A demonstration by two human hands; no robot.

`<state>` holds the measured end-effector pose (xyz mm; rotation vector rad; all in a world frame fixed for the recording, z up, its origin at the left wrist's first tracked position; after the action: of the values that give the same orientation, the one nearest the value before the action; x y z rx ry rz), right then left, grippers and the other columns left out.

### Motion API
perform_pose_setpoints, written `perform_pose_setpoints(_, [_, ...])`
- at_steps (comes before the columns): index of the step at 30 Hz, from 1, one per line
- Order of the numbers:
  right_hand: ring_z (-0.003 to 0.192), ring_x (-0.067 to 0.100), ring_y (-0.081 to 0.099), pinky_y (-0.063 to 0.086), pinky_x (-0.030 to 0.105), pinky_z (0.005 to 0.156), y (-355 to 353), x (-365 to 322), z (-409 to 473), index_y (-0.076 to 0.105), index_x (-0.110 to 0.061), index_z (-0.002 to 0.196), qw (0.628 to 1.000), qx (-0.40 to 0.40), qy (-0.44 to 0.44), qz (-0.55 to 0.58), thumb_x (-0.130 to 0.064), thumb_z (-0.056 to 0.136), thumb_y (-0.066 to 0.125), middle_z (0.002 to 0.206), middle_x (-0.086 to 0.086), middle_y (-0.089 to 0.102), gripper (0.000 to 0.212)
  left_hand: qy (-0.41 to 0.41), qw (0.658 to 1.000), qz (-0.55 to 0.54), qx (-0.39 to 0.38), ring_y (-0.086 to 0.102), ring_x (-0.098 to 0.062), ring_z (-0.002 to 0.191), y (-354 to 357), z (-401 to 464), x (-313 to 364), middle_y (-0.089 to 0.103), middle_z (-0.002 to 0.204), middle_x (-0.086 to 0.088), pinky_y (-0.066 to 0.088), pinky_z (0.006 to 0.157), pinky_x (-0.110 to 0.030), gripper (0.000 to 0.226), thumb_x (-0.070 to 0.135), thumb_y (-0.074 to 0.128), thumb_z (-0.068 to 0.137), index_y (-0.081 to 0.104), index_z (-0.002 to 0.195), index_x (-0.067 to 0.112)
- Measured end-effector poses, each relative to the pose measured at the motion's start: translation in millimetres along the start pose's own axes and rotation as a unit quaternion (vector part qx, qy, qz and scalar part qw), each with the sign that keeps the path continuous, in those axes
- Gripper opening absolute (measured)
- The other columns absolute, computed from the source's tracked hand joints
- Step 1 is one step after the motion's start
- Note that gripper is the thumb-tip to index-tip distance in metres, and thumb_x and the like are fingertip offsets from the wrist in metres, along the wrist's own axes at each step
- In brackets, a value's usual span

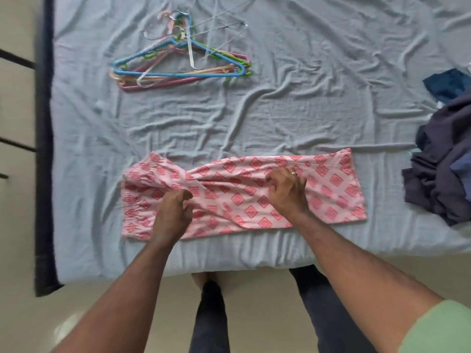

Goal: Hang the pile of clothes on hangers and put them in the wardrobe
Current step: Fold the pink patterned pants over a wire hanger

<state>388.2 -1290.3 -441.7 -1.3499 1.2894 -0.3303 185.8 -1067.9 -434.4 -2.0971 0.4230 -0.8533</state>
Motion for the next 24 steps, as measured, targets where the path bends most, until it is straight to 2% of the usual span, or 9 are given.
perform_pose_setpoints(3, [0.105, 0.029, 0.060, 0.037, 0.045, 0.088, 31, -71, 15, 0.070, -0.022, 0.097, 0.998, -0.034, -0.042, 0.030, -0.004, 0.077, 0.059, 0.105, -0.001, 0.070, 0.029, -0.027, 0.999, 0.030, 0.012, 0.064, -0.031, 0.102, -30, 0, -44, 0.072, 0.108, -0.007, 0.052, 0.083, -0.042, 0.021, 0.004, 0.062, 0.090, 0.072, 0.106, 0.014])
perform_pose_setpoints(6, [0.114, 0.026, 0.057, 0.033, 0.046, 0.100, 68, -135, 26, 0.069, -0.022, 0.105, 0.992, -0.097, -0.072, 0.032, -0.009, 0.083, 0.059, 0.113, -0.002, 0.069, 0.028, -0.108, 0.993, 0.053, 0.019, 0.058, -0.029, 0.116, -55, -8, -97, 0.065, 0.122, -0.004, 0.047, 0.093, -0.045, 0.029, 0.010, 0.062, 0.092, 0.067, 0.120, 0.019])
perform_pose_setpoints(10, [0.126, 0.026, 0.052, 0.035, 0.046, 0.104, 110, -197, 45, 0.060, -0.021, 0.126, 0.982, -0.176, -0.051, 0.048, -0.027, 0.093, 0.061, 0.129, 0.001, 0.064, 0.033, -0.193, 0.980, -0.031, 0.026, 0.054, -0.032, 0.126, -67, -11, -157, 0.060, 0.132, -0.013, 0.044, 0.106, -0.047, 0.048, 0.020, 0.072, 0.087, 0.058, 0.133, 0.013])
perform_pose_setpoints(13, [0.124, 0.028, 0.054, 0.040, 0.047, 0.106, 139, -234, 64, 0.052, -0.019, 0.132, 0.971, -0.234, -0.010, 0.050, -0.046, 0.093, 0.063, 0.133, 0.004, 0.060, 0.048, -0.247, 0.963, -0.107, 0.017, 0.059, -0.034, 0.119, -69, -4, -185, 0.063, 0.126, -0.014, 0.048, 0.099, -0.041, 0.051, 0.024, 0.076, 0.087, 0.055, 0.131, 0.009])
perform_pose_setpoints(16, [0.111, 0.030, 0.055, 0.045, 0.052, 0.100, 165, -257, 80, 0.051, -0.016, 0.123, 0.967, -0.252, 0.032, 0.028, -0.052, 0.081, 0.067, 0.121, 0.007, 0.057, 0.057, -0.266, 0.954, -0.135, 0.015, 0.061, -0.034, 0.107, -67, 3, -201, 0.063, 0.113, -0.014, 0.045, 0.084, -0.035, 0.043, 0.027, 0.078, 0.085, 0.055, 0.116, 0.008])
perform_pose_setpoints(18, [0.100, 0.030, 0.060, 0.048, 0.057, 0.097, 180, -258, 83, 0.056, -0.013, 0.112, 0.961, -0.258, 0.076, 0.064, -0.043, 0.069, 0.071, 0.106, 0.006, 0.062, 0.054, -0.284, 0.951, -0.124, 0.000, 0.060, -0.033, 0.109, -62, 2, -206, 0.061, 0.116, -0.013, 0.047, 0.086, -0.037, 0.048, 0.030, 0.079, 0.083, 0.052, 0.117, 0.009])
perform_pose_setpoints(21, [0.089, 0.029, 0.071, 0.049, 0.061, 0.096, 187, -258, 75, 0.069, -0.019, 0.091, 0.949, -0.252, 0.133, 0.135, -0.030, 0.068, 0.079, 0.085, 0.002, 0.074, 0.028, -0.335, 0.935, -0.112, -0.028, 0.060, -0.036, 0.113, -48, -11, -220, 0.062, 0.120, -0.016, 0.052, 0.091, -0.044, 0.055, 0.033, 0.079, 0.077, 0.053, 0.119, 0.008])
perform_pose_setpoints(22, [0.086, 0.026, 0.071, 0.048, 0.060, 0.097, 185, -259, 70, 0.070, -0.023, 0.084, 0.951, -0.242, 0.133, 0.140, -0.029, 0.073, 0.080, 0.079, -0.003, 0.074, 0.016, -0.338, 0.934, -0.111, -0.034, 0.062, -0.036, 0.109, -44, -15, -223, 0.064, 0.117, -0.017, 0.053, 0.089, -0.046, 0.053, 0.036, 0.080, 0.075, 0.056, 0.114, 0.008])
perform_pose_setpoints(24, [0.084, 0.019, 0.071, 0.046, 0.057, 0.097, 174, -268, 56, 0.071, -0.031, 0.080, 0.962, -0.211, 0.100, 0.144, -0.039, 0.076, 0.077, 0.076, -0.010, 0.073, 0.011, -0.326, 0.937, -0.115, -0.043, 0.065, -0.034, 0.099, -40, -21, -229, 0.069, 0.105, -0.015, 0.055, 0.083, -0.043, 0.037, 0.041, 0.079, 0.074, 0.060, 0.092, 0.015])
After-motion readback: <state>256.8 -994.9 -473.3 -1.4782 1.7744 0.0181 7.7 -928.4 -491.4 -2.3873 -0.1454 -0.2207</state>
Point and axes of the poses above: each hand's wrist, its own z-axis towards the middle knuckle, its own y-axis out of the palm, x = y × z, the point moved 7 cm from there along z, towards the middle knuckle
